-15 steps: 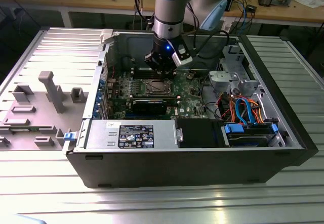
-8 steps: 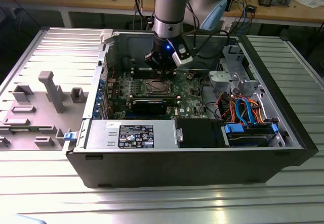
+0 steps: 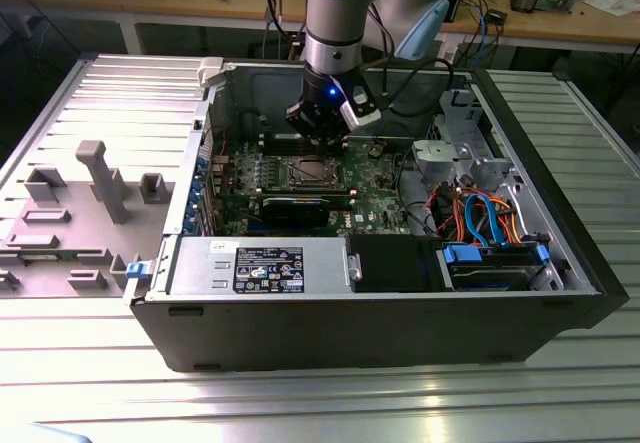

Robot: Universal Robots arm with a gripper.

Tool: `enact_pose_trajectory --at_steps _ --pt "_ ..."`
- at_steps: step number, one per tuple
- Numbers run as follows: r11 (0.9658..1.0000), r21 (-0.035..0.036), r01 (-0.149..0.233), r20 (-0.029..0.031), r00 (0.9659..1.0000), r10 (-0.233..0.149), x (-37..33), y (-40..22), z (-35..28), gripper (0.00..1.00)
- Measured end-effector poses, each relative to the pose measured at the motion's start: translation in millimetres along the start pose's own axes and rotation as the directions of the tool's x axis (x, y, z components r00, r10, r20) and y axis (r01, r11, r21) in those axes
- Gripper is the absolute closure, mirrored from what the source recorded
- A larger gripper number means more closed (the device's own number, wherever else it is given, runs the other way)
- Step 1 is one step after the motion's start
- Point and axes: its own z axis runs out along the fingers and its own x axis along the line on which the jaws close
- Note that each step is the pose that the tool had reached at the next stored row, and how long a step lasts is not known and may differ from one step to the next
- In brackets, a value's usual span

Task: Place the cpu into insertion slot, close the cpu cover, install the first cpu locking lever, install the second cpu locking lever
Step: 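Install the first cpu locking lever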

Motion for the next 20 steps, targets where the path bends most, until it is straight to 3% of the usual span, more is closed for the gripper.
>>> enact_pose_trajectory --at_steps 20 --pt "1.0 -0.0001 0.0 0.0 1.0 0.0 -3.0 1.4 0.4 0.89"
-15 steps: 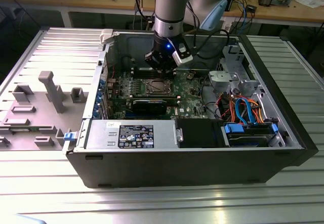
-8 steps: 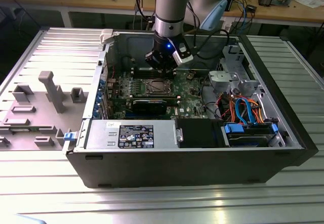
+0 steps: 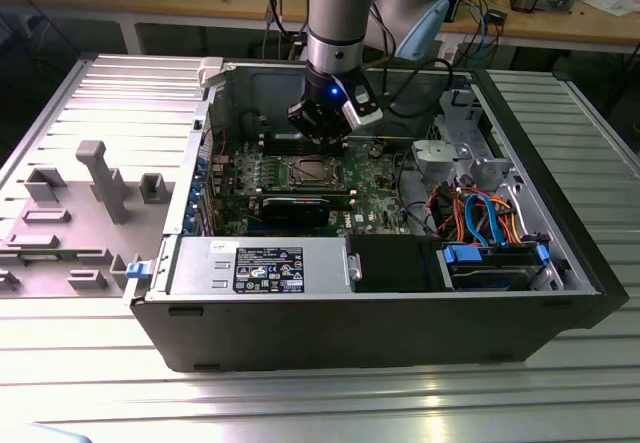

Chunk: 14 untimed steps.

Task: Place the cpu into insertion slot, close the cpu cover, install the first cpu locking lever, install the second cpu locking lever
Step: 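Install the first cpu locking lever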

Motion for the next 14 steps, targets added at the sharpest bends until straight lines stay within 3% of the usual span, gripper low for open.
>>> enact_pose_trajectory --at_steps 14 --pt "1.0 0.0003 0.0 -0.0002 1.0 0.0 -0.1 -0.3 2.3 0.89"
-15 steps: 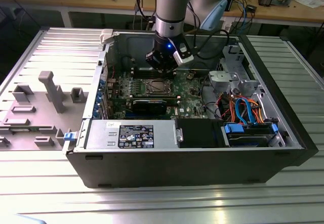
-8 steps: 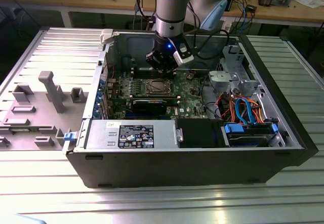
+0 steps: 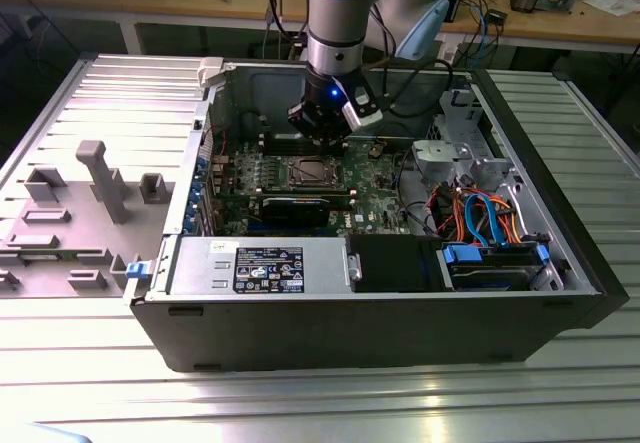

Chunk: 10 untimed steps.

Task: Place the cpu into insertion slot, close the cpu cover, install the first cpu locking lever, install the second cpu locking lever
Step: 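Install the first cpu locking lever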

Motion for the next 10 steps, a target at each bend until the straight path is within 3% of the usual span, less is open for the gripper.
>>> enact_pose_trajectory --at_steps 10 --pt "1.0 0.0001 0.0 0.0002 1.0 0.0 0.0 0.1 -1.4 0.89"
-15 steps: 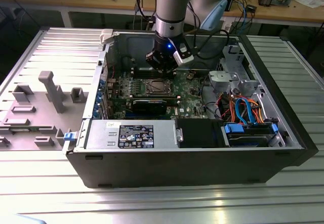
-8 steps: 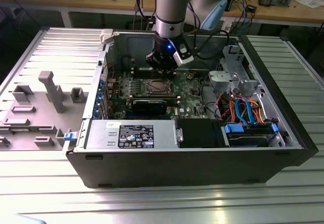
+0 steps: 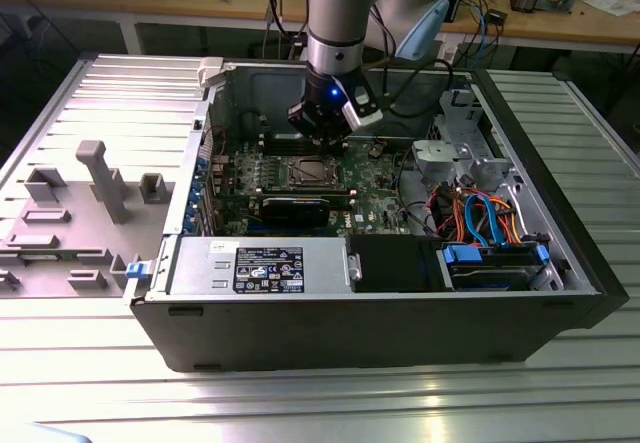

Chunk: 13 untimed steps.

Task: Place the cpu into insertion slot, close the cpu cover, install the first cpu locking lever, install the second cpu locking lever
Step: 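Install the first cpu locking lever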

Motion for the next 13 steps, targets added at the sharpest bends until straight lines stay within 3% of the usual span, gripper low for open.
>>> enact_pose_trajectory --at_steps 8,13 --pt "1.0 0.0041 0.0 -0.0002 1.0 0.0 -0.4 -0.1 0.6 0.89" --pt "0.9999 0.012 0.0 -0.0007 1.0 0.0 -0.5 -0.2 1.5 0.89"
